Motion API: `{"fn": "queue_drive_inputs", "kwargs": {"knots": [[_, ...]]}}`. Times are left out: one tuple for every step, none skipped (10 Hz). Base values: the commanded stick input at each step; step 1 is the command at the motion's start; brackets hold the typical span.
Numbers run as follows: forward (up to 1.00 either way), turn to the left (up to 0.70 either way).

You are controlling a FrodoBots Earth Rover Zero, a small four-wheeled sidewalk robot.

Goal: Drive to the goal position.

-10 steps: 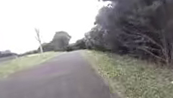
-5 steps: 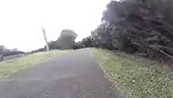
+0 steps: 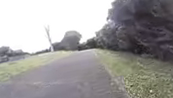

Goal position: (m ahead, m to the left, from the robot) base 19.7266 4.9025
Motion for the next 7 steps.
{"fn": "queue_drive_inputs", "kwargs": {"knots": [[0.70, 0.00], [0.70, 0.00], [0.70, 0.00], [0.70, 0.00], [0.70, 0.00], [0.70, 0.00], [0.70, 0.00]]}}
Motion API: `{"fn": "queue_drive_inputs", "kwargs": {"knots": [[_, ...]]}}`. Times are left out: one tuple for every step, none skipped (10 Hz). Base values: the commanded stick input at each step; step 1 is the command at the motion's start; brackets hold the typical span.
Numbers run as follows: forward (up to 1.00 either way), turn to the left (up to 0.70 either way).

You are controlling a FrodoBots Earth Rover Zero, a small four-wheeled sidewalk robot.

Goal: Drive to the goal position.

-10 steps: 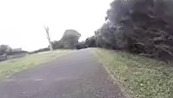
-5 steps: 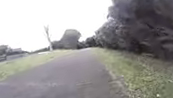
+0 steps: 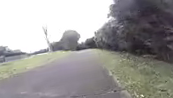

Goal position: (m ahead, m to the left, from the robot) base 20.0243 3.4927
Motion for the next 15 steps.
{"fn": "queue_drive_inputs", "kwargs": {"knots": [[0.70, 0.00], [0.70, 0.00], [0.70, 0.00], [0.70, 0.00], [0.70, 0.00], [0.70, 0.00], [0.70, 0.00], [0.70, 0.00], [0.70, 0.00], [0.70, 0.00], [0.70, 0.00], [0.70, 0.00], [0.70, 0.00], [0.70, 0.00], [0.70, 0.00]]}}
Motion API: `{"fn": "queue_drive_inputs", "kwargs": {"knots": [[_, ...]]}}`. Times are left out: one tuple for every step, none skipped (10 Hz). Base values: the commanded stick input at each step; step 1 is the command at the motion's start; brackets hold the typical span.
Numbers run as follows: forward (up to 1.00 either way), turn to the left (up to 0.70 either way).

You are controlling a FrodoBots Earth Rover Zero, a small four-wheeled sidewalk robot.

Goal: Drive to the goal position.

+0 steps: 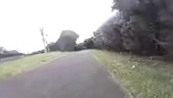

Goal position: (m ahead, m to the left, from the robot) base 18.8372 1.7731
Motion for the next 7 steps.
{"fn": "queue_drive_inputs", "kwargs": {"knots": [[0.70, 0.00], [0.70, 0.00], [0.70, 0.00], [0.70, 0.00], [0.70, 0.00], [0.70, 0.00], [0.70, 0.00]]}}
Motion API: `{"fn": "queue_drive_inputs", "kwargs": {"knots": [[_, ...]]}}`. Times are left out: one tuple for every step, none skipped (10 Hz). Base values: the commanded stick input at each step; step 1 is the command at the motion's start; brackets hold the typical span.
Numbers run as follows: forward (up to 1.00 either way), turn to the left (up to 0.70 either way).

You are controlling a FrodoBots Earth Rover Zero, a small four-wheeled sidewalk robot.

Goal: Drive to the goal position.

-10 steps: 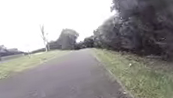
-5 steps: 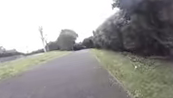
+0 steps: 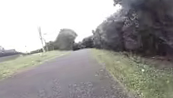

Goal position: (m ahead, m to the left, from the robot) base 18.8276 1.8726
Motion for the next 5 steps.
{"fn": "queue_drive_inputs", "kwargs": {"knots": [[0.70, 0.00], [0.70, 0.00], [0.70, 0.00], [0.70, 0.00], [0.70, 0.00]]}}
